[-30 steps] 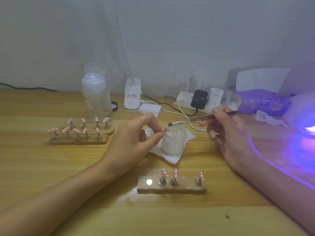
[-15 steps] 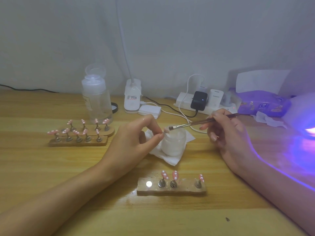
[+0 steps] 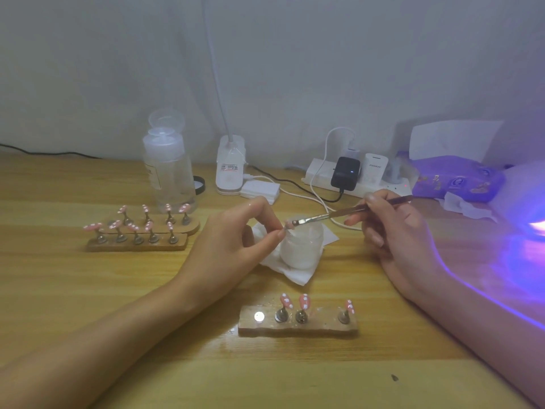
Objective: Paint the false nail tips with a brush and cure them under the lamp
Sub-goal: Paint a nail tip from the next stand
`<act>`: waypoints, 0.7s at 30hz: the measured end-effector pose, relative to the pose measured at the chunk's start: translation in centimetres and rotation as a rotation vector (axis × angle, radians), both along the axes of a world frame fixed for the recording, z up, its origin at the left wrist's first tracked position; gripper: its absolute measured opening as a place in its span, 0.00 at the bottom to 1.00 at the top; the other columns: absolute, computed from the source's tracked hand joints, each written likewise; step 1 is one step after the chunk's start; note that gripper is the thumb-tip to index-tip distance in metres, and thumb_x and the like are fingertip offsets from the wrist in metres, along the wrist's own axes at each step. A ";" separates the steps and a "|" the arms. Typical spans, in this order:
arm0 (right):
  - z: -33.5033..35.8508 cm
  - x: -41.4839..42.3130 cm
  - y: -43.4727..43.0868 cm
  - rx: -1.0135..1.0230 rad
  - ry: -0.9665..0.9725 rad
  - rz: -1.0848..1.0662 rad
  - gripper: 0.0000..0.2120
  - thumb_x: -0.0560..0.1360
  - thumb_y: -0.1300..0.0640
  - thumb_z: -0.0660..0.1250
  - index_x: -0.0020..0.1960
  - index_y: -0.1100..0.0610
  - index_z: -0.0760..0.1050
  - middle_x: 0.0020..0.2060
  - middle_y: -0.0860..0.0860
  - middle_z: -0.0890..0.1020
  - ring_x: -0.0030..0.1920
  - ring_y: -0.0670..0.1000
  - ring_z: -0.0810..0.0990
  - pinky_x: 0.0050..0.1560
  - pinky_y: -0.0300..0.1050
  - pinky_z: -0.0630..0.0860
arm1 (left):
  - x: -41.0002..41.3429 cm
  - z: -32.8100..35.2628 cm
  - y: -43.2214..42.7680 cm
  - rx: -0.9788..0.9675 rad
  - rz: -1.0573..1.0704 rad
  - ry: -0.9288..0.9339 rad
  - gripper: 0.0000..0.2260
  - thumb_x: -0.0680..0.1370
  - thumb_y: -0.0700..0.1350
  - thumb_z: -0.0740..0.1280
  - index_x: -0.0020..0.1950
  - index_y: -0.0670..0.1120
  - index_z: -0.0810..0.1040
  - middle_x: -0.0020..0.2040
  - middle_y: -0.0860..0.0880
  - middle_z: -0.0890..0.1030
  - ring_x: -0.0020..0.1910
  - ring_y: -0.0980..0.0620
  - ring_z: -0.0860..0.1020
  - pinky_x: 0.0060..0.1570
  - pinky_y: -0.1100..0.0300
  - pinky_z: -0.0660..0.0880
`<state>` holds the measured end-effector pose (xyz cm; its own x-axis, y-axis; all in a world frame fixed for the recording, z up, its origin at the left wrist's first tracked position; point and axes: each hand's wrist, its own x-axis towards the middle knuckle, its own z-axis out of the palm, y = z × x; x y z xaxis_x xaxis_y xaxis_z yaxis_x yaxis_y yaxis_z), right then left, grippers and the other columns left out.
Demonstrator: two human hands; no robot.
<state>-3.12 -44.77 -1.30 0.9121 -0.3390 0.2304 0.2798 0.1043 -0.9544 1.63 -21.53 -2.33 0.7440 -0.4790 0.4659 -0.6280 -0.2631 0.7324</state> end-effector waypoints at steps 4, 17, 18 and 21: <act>0.1 -0.1 0.3 -0.042 -0.043 0.050 0.09 0.76 0.50 0.65 0.37 0.49 0.76 0.34 0.55 0.84 0.23 0.45 0.63 0.25 0.33 0.61 | 0.0 -0.1 0.0 -0.017 0.000 0.010 0.06 0.77 0.43 0.71 0.42 0.50 0.77 0.41 0.55 0.82 0.25 0.57 0.70 0.29 0.69 0.65; -0.1 0.1 -0.1 -0.017 0.023 -0.014 0.10 0.80 0.55 0.63 0.40 0.54 0.72 0.34 0.54 0.85 0.22 0.45 0.66 0.25 0.35 0.60 | 0.0 0.0 0.0 -0.038 -0.018 0.040 0.06 0.77 0.43 0.72 0.41 0.50 0.77 0.45 0.57 0.84 0.24 0.58 0.69 0.29 0.71 0.65; 0.0 0.0 -0.1 -0.002 0.009 -0.006 0.10 0.79 0.53 0.64 0.40 0.53 0.71 0.34 0.54 0.85 0.22 0.45 0.67 0.24 0.35 0.59 | 0.0 0.0 0.0 -0.040 -0.021 0.045 0.06 0.77 0.43 0.72 0.41 0.50 0.77 0.46 0.59 0.84 0.24 0.58 0.69 0.28 0.71 0.65; 0.2 -0.1 0.2 -0.034 -0.007 0.046 0.10 0.76 0.50 0.65 0.39 0.53 0.71 0.34 0.54 0.84 0.22 0.45 0.69 0.21 0.32 0.60 | 0.0 -0.1 0.0 -0.033 -0.017 0.044 0.06 0.77 0.43 0.72 0.41 0.50 0.77 0.44 0.59 0.83 0.25 0.58 0.69 0.28 0.71 0.65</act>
<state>-3.23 -44.53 -1.14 0.9252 -0.2883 0.2470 0.2817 0.0853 -0.9557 1.62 -21.50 -2.38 0.7559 -0.4764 0.4490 -0.5994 -0.2280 0.7672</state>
